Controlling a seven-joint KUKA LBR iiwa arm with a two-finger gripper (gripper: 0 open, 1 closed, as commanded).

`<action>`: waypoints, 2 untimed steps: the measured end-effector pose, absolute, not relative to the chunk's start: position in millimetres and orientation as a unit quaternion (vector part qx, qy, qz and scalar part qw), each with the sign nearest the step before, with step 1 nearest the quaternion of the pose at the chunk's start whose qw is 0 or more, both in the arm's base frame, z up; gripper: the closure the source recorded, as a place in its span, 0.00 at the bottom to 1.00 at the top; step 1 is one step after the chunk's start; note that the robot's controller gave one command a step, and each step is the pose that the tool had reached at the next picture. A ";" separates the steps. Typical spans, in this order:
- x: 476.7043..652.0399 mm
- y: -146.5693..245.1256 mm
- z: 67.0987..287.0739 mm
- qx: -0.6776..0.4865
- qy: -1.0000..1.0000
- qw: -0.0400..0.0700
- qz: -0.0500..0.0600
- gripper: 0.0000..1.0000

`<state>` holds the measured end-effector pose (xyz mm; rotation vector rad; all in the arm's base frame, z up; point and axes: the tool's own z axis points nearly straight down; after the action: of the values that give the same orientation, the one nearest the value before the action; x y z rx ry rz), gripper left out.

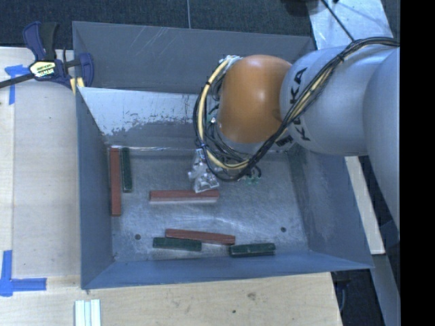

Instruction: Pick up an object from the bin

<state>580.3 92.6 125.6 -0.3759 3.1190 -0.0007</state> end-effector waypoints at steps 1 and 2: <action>574.9 91.3 193.0 -0.132 0.991 0.000 0.000 1.00; 584.7 91.4 138.7 0.004 1.000 0.002 0.000 0.00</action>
Offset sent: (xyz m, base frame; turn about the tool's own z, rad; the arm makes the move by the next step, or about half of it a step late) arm 0.0040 -0.0007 0.0116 0.2488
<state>584.7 91.4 138.7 0.0137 3.1382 0.0011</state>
